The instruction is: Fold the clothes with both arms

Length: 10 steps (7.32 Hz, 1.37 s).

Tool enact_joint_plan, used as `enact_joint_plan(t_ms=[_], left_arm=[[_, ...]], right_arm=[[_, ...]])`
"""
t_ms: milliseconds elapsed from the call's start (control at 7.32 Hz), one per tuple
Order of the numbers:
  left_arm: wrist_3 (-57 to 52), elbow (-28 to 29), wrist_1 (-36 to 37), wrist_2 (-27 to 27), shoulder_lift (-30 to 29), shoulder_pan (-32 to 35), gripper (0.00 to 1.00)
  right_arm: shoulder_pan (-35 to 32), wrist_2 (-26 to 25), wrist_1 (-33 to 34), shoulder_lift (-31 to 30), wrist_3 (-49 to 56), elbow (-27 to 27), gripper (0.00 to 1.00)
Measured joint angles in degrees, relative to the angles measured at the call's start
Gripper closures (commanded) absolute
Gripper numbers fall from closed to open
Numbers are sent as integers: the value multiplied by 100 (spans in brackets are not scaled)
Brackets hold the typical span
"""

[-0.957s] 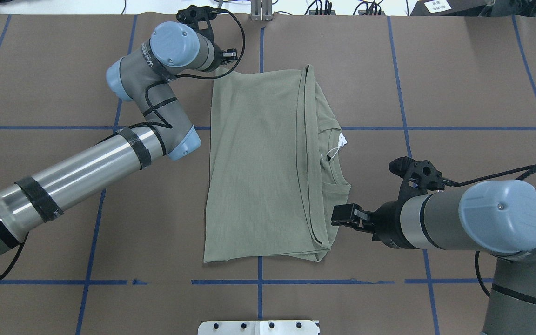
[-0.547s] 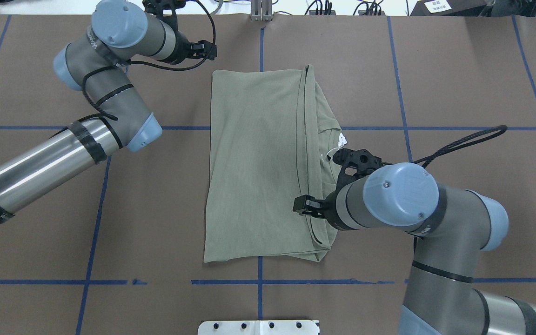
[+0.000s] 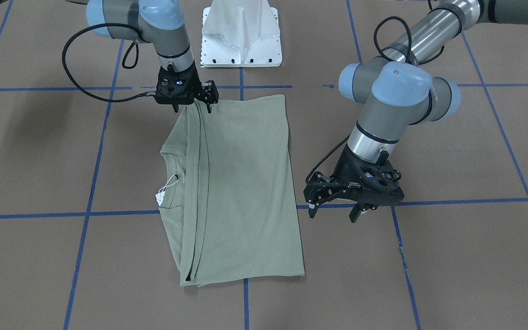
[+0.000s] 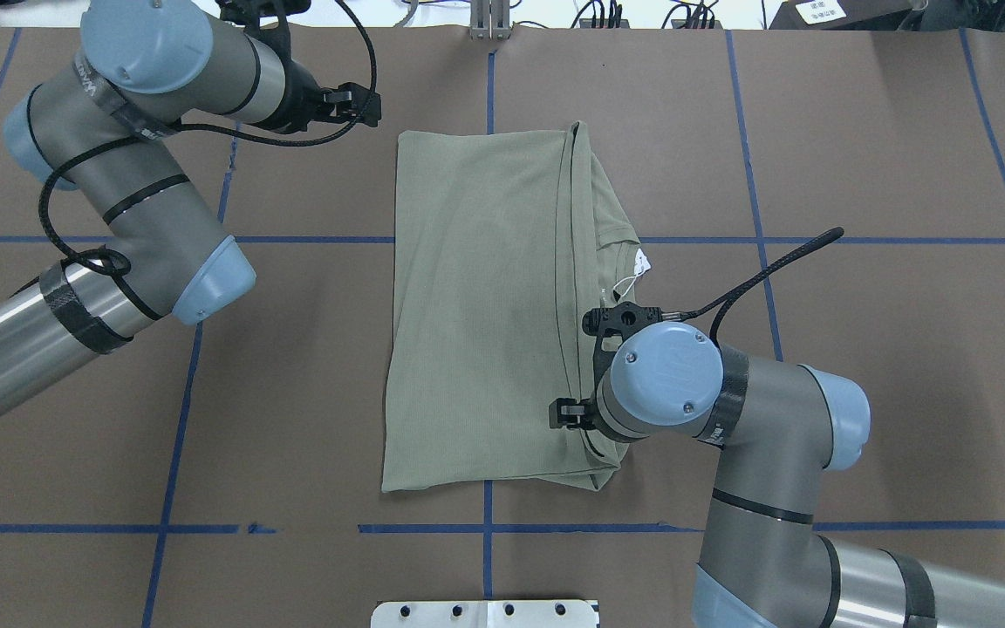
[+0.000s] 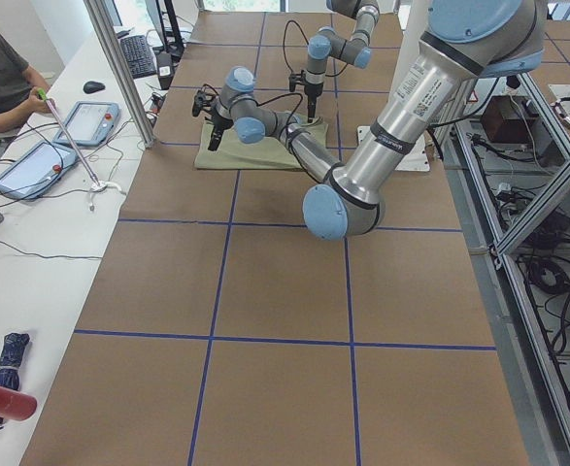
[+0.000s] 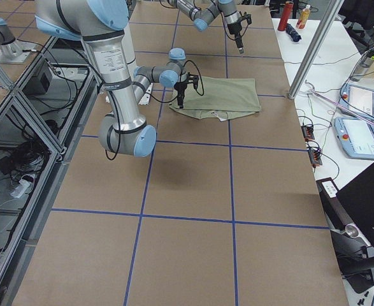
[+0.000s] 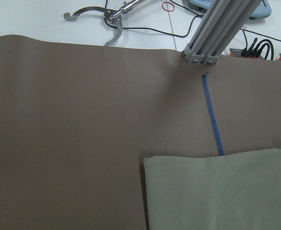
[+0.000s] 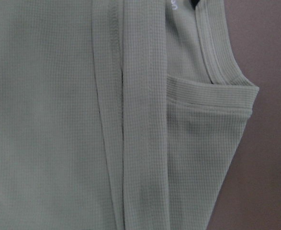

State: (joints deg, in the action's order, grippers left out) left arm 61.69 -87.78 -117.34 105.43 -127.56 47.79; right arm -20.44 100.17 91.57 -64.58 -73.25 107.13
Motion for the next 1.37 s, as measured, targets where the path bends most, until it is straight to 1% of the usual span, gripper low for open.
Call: enact_joint_plan(t_ms=[273, 957, 1367], left_arm=[[8, -66, 55, -4, 28, -19, 0], [56, -73, 62, -5, 47, -61, 0], [73, -72, 62, 3, 3, -74, 0]], right_arm=[[67, 12, 287, 35, 446, -32, 0], [181, 25, 360, 40, 682, -73, 0], [16, 23, 451, -35, 1048, -81, 0]])
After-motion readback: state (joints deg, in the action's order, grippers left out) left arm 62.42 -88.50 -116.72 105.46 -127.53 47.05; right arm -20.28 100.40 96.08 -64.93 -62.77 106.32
